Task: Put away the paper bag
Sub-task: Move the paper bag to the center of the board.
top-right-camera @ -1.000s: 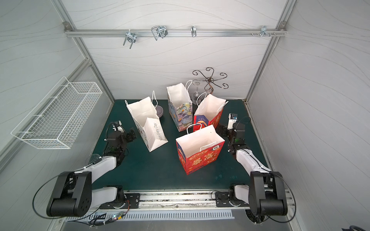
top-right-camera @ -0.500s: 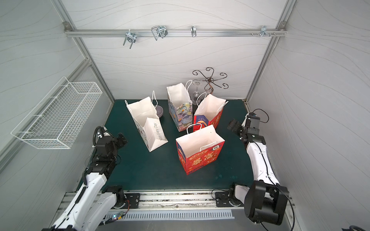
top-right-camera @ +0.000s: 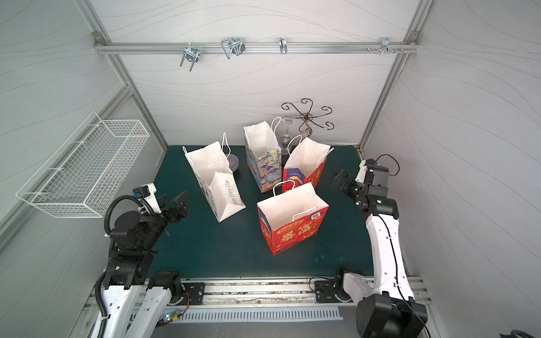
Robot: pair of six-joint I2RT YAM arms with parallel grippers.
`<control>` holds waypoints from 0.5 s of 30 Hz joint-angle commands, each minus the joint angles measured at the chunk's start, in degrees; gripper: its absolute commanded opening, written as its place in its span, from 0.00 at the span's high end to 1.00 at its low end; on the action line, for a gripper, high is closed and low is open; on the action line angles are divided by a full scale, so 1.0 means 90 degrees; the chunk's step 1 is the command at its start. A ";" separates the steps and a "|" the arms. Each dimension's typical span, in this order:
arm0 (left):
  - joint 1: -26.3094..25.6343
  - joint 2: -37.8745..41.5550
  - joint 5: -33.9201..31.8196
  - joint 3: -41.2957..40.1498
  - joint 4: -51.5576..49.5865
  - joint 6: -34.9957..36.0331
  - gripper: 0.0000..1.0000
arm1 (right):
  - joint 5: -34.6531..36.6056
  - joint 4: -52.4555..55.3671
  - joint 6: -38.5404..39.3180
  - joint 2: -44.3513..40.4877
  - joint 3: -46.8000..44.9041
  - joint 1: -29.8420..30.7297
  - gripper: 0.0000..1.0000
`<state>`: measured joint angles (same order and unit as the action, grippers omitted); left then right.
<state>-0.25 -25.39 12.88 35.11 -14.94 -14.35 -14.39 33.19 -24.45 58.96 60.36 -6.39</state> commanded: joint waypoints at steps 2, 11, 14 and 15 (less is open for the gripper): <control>-0.0649 -0.0562 0.1567 0.0599 0.0621 0.0192 0.13 | -0.0269 0.0600 0.0304 -0.0151 0.0483 0.0324 0.01; -0.2947 -0.2428 0.1254 0.2258 -0.0328 0.0718 0.12 | 0.0064 0.1037 0.1610 -0.0452 0.1073 0.1464 0.04; -0.3669 -0.3059 0.0962 0.3018 -0.1049 0.0890 0.12 | 0.0052 0.0570 0.2034 -0.0900 0.0794 0.1552 0.04; -0.3904 -0.3269 0.0744 0.3231 -0.1286 0.0932 0.12 | 0.0015 0.0422 0.2161 -0.1057 0.0692 0.1559 0.03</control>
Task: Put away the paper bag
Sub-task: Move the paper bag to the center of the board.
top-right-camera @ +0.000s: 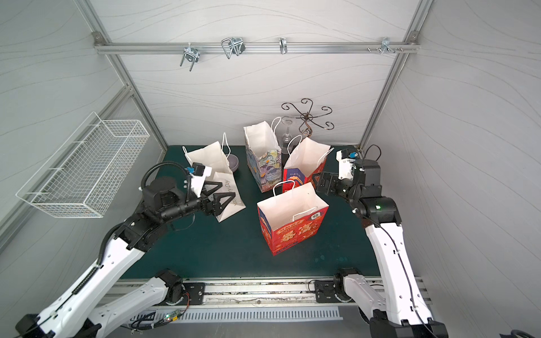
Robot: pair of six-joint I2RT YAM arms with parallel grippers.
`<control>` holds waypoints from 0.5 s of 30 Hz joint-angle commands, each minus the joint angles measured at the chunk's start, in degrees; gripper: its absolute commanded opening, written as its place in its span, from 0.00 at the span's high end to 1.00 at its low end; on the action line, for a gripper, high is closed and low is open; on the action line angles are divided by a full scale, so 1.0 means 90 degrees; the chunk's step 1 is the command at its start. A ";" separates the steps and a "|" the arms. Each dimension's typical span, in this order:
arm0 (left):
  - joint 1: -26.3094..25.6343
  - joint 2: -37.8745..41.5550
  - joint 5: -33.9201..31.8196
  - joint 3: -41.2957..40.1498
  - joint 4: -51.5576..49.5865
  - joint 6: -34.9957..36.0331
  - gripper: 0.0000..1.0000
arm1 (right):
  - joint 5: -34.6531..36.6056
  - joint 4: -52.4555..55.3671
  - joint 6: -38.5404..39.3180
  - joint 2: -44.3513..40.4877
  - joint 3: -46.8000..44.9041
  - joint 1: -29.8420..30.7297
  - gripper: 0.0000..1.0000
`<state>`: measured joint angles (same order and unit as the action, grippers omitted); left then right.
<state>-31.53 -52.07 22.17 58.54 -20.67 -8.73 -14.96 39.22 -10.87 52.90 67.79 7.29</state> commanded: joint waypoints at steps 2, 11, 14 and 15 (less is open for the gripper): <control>-0.0768 -0.0681 -0.0529 0.1044 -0.0995 0.0315 0.12 | -0.0053 -0.0461 0.0873 -0.0695 -0.0300 0.0044 0.01; -0.1580 -0.2618 -0.0945 0.3094 -0.2297 0.0485 0.11 | -0.0003 -0.0141 0.0865 -0.1199 -0.0328 0.0040 0.01; -0.1728 -0.3239 -0.1222 0.3748 -0.2896 0.0795 0.11 | 0.0046 0.0231 0.0866 -0.1152 -0.0175 0.0042 0.01; -0.1756 -0.3405 -0.1243 0.3935 -0.3068 0.0910 0.11 | 0.0085 0.0287 0.0861 -0.1170 -0.0160 0.0040 0.01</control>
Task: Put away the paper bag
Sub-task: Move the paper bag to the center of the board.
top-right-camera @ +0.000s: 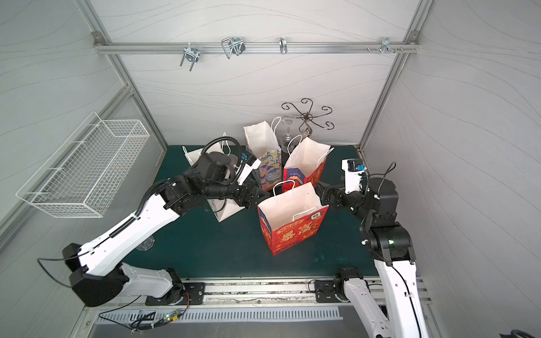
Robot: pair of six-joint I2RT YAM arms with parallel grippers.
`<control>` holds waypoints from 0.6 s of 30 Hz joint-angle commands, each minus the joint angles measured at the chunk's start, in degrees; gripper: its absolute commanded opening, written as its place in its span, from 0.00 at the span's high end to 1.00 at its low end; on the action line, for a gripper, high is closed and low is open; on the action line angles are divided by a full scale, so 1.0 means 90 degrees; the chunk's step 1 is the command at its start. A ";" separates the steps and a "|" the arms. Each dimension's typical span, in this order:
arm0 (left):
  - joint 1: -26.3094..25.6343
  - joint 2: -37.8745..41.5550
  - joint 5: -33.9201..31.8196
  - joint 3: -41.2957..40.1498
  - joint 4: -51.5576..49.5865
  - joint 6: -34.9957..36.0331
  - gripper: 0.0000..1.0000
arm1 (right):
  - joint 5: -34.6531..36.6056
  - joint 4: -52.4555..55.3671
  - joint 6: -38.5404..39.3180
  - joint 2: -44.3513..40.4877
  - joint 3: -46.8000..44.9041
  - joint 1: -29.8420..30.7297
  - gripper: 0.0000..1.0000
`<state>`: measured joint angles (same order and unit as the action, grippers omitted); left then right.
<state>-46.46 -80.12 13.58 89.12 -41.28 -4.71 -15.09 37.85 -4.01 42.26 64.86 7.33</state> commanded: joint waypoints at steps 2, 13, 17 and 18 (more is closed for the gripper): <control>-0.0146 -0.0599 -0.0232 0.0864 -0.1043 0.0636 0.11 | 0.0133 0.0472 0.0096 -0.0060 0.0152 0.0030 0.01; -0.0258 -0.1403 -0.0574 0.1299 -0.1169 0.0982 0.34 | 0.0074 0.0463 -0.0123 -0.0127 0.0020 0.0032 0.02; -0.0258 -0.1510 -0.0354 0.1321 -0.1157 0.1175 0.40 | 0.0075 0.0491 -0.0114 -0.0116 0.0034 0.0034 0.02; -0.0265 -0.1532 -0.0310 0.1328 -0.1164 0.1252 0.42 | 0.0070 0.0500 -0.0111 -0.0119 0.0039 0.0033 0.02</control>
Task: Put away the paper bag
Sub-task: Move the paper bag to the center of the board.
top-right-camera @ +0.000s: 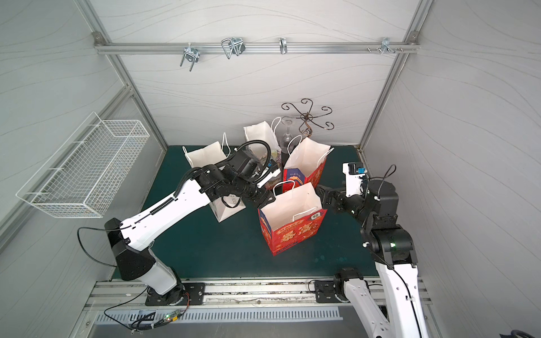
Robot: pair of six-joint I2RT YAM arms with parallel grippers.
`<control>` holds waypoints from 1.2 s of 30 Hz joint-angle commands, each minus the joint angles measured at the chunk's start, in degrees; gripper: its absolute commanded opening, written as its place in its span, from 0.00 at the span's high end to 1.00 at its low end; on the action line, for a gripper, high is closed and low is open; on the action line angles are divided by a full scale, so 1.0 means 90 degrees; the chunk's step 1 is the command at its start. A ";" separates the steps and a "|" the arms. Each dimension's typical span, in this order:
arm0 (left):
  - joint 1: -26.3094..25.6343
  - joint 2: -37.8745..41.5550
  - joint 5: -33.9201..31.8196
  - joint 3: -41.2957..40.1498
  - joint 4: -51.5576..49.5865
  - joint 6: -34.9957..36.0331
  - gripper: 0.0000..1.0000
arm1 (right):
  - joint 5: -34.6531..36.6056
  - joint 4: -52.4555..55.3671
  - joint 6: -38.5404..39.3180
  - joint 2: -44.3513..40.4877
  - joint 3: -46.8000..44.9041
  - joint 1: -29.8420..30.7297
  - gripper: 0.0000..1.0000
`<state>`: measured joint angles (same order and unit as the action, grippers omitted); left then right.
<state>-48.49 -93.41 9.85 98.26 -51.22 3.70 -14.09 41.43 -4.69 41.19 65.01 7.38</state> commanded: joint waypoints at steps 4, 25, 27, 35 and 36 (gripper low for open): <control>-0.0032 -0.0163 0.0231 0.0349 -0.0094 0.0628 0.53 | -0.0065 0.0113 -0.0036 0.0002 0.0022 0.0028 0.02; 0.0083 0.0209 0.1208 0.0321 -0.0968 0.2549 1.00 | -0.0562 0.0683 0.1225 -0.0025 0.0471 0.0030 0.02; 0.0254 0.0402 0.1540 0.0154 -0.1149 0.2855 1.00 | -0.0713 0.0821 0.1520 -0.0045 0.0546 0.0027 0.02; 0.0819 0.1032 0.2430 -0.0525 -0.1666 0.3829 1.00 | -0.0996 0.1363 0.2768 -0.0364 0.0441 0.0044 0.01; 0.0921 0.1050 0.2514 -0.0562 -0.1739 0.3892 1.00 | -0.1091 0.1438 0.2903 -0.0410 0.0379 0.0063 0.01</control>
<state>-41.54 -84.71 27.38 94.00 -64.10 32.97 -21.43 50.85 15.97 38.74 69.25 7.49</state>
